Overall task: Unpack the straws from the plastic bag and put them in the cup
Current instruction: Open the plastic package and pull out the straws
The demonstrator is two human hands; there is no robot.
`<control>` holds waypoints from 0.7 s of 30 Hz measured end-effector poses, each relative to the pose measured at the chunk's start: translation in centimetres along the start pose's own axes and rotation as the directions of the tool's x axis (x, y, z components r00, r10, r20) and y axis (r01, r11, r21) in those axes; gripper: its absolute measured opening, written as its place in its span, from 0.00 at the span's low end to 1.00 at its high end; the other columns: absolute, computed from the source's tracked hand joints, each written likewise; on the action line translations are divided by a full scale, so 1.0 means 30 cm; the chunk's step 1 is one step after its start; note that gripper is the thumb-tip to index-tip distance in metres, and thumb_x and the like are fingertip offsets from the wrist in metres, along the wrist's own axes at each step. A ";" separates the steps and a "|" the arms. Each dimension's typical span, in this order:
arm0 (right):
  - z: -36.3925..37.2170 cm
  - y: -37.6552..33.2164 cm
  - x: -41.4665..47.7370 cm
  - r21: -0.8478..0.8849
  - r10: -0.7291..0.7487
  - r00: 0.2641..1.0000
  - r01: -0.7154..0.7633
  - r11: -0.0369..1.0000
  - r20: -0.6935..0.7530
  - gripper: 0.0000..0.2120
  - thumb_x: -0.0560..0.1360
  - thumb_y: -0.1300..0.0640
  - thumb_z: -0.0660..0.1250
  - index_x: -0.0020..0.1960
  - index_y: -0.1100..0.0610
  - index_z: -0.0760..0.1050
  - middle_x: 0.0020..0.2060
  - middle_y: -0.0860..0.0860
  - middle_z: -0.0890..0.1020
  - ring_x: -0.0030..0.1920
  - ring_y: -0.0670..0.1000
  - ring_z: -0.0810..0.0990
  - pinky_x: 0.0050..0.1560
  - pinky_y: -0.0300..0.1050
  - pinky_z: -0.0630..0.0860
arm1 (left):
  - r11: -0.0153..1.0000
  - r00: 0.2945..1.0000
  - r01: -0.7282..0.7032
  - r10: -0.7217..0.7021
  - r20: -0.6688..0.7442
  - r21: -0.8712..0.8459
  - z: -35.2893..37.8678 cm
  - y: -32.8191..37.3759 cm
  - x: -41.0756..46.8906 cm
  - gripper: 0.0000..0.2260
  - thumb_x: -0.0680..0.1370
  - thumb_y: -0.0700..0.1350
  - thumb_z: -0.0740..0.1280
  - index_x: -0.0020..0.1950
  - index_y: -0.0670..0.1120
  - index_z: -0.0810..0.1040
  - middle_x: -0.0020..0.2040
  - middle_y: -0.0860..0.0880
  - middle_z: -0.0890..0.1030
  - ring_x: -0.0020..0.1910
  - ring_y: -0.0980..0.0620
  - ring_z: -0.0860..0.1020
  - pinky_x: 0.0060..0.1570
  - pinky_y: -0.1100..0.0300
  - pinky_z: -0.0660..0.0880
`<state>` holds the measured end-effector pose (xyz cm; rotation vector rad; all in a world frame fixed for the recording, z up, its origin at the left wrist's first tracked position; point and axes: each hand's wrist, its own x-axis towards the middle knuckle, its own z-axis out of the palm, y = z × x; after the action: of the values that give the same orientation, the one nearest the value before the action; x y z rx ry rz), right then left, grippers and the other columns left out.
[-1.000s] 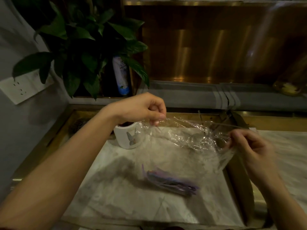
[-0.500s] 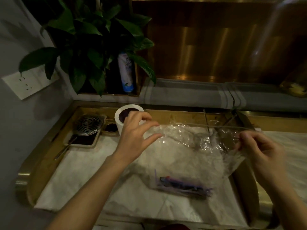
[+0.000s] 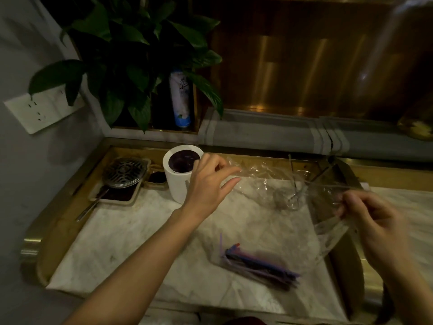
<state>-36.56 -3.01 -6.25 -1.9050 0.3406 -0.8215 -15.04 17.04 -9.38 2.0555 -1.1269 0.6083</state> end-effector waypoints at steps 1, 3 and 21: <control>-0.001 0.001 -0.001 -0.004 -0.008 1.000 0.008 1.000 0.005 0.09 0.74 0.53 0.59 0.43 0.53 0.77 0.34 0.46 0.81 0.36 0.45 0.79 0.39 0.34 0.76 | 1.000 1.000 0.000 0.000 0.005 -0.001 0.005 0.002 0.008 0.09 0.70 0.45 0.74 0.50 0.46 0.84 0.40 0.47 0.76 0.44 0.53 0.68 0.42 0.57 0.65; -0.004 0.006 -0.004 -0.011 -0.023 0.999 0.023 1.000 0.022 0.09 0.74 0.54 0.59 0.43 0.53 0.77 0.34 0.46 0.81 0.36 0.44 0.79 0.40 0.33 0.76 | 1.000 1.000 0.003 -0.003 0.010 -0.002 0.018 0.009 0.028 0.08 0.71 0.44 0.74 0.48 0.46 0.84 0.39 0.46 0.76 0.43 0.50 0.71 0.42 0.58 0.64; -0.041 0.087 -0.006 0.030 0.079 0.994 -0.077 0.997 -0.080 0.08 0.74 0.50 0.60 0.42 0.47 0.79 0.33 0.46 0.81 0.34 0.43 0.77 0.36 0.32 0.74 | 0.980 0.731 0.118 0.024 0.682 -0.161 -0.251 0.084 0.312 0.04 0.77 0.42 0.66 0.50 0.51 0.74 0.37 0.52 0.81 0.38 0.59 0.80 0.41 0.63 0.77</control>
<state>-37.21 -4.97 -8.27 -1.8256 0.4490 -0.8487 -12.93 16.92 2.70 2.1730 -1.4558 -0.3392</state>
